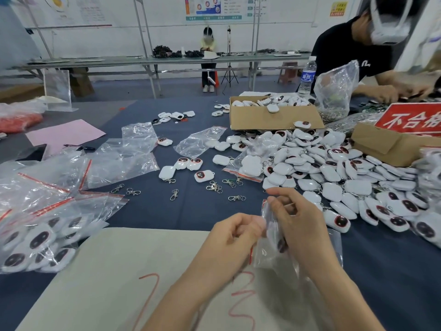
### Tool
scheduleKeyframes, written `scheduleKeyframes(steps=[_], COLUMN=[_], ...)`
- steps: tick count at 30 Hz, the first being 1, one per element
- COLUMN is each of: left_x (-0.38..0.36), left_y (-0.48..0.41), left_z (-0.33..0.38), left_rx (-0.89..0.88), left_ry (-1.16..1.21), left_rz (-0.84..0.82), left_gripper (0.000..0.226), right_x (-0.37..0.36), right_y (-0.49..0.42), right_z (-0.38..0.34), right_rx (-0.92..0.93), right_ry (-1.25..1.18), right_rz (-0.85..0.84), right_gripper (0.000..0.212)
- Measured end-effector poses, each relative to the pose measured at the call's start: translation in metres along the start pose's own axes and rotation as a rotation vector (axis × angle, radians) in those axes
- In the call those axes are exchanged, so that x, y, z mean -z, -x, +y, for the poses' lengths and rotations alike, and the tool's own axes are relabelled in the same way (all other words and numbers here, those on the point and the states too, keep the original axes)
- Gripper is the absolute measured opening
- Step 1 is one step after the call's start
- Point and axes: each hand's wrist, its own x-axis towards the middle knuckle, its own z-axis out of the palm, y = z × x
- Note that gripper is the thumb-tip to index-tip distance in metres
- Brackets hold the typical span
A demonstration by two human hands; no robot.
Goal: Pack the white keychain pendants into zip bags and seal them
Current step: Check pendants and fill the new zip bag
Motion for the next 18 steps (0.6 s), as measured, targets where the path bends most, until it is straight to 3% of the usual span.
scheduleKeyframes(steps=[2, 4, 8, 12, 18], left_x=[-0.004, -0.008, -0.005, 0.008, 0.017], left_y=[0.002, 0.003, 0.003, 0.004, 0.003], left_z=[-0.002, -0.003, -0.004, -0.001, -0.003], left_rx=[0.015, 0.014, -0.145, -0.198, -0.236], left_ry=[-0.013, -0.04, -0.249, -0.359, -0.477], left_rz=[-0.065, -0.066, 0.067, 0.169, 0.208], left_gripper=[0.035, 0.026, 0.008, 0.009, 0.035], right_x=[0.002, 0.003, 0.001, 0.003, 0.004], right_y=[-0.001, -0.002, -0.001, -0.002, -0.002], right_z=[0.0, 0.0, -0.002, 0.002, 0.005], right_rx=[0.006, 0.018, 0.04, 0.01, -0.003], right_ry=[0.024, 0.044, 0.094, 0.165, 0.229], right_rz=[0.027, 0.034, 0.034, 0.032, 0.032], right_gripper=[0.025, 0.023, 0.022, 0.019, 0.022])
